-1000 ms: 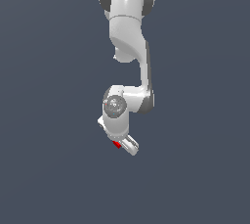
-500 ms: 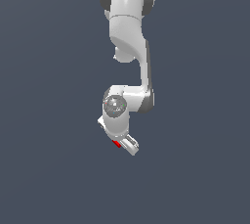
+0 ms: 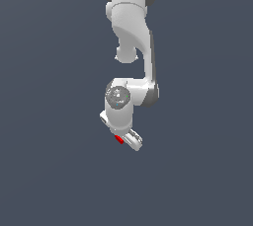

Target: Pick up the red cube and move it to a goal position.

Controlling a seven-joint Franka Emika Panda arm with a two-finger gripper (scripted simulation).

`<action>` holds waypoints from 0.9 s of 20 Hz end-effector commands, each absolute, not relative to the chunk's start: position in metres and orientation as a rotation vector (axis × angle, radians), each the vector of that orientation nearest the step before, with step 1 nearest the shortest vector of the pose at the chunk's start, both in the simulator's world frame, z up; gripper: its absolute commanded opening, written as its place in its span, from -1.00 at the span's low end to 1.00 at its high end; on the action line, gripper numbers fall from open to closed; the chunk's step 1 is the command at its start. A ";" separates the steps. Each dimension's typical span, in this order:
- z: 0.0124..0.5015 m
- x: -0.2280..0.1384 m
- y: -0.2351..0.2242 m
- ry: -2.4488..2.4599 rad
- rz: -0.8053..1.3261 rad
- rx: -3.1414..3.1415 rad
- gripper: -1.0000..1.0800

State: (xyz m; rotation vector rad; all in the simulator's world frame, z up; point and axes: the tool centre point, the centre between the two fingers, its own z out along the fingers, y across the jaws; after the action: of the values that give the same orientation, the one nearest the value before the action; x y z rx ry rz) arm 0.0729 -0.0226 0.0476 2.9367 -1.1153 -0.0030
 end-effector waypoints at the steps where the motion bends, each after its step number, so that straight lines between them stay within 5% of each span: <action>1: 0.061 0.067 -0.019 -1.115 -0.001 2.938 -1.00; 18: 0.198 -0.001 0.014 -1.116 -0.001 2.938 -1.00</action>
State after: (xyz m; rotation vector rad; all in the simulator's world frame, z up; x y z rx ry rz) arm 0.0058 0.0104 0.1841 2.9381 -1.1157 -0.0024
